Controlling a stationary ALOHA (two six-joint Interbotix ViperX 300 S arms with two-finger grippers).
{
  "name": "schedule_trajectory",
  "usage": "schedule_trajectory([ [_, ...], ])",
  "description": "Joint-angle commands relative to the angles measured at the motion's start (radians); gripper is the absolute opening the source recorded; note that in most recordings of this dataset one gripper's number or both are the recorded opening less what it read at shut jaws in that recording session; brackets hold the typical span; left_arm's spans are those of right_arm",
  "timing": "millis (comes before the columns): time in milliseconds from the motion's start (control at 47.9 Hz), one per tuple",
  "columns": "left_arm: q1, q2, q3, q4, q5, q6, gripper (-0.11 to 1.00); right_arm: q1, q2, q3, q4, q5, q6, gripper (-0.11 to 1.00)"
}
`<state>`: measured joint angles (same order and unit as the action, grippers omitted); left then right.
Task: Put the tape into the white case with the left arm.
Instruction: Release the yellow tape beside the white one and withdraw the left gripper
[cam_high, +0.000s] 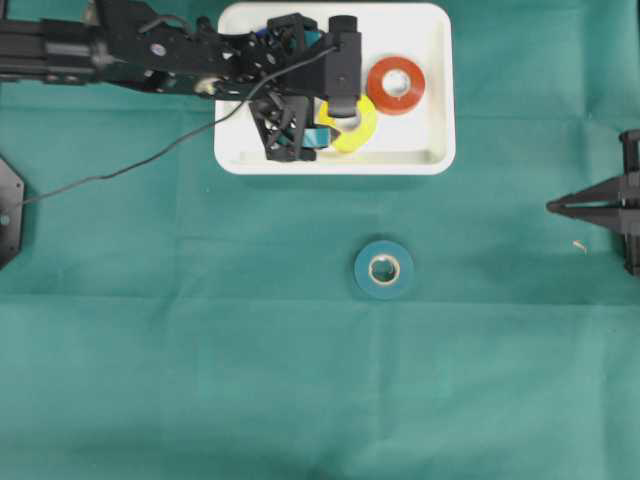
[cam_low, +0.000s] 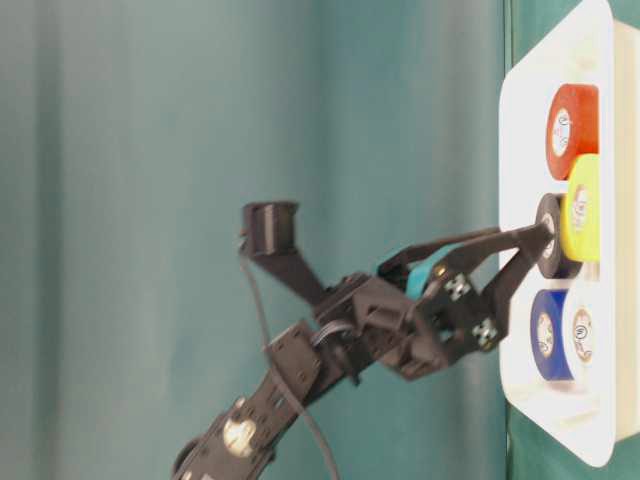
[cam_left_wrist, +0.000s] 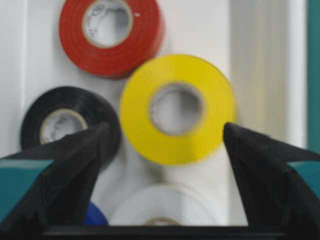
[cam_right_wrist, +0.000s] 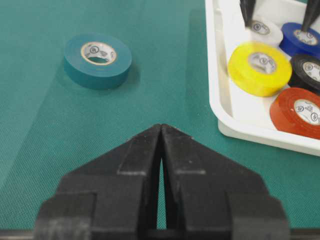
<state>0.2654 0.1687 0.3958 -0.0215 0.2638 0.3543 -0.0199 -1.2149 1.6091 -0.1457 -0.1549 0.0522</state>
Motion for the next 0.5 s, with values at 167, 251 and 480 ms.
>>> schedule_trajectory([
  [167,-0.055,-0.144,0.098,-0.005,-0.095,-0.002,0.92,-0.002,0.006,-0.009,-0.003,-0.008,-0.002,-0.09],
  [251,-0.075,-0.178,0.146,-0.005,-0.133,-0.002,0.92,-0.002,0.008,-0.009,-0.003,-0.008,-0.002,-0.09],
  [480,-0.133,-0.279,0.25,-0.006,-0.172,-0.034,0.92,-0.002,0.006,-0.009,-0.003,-0.008,-0.002,-0.09],
])
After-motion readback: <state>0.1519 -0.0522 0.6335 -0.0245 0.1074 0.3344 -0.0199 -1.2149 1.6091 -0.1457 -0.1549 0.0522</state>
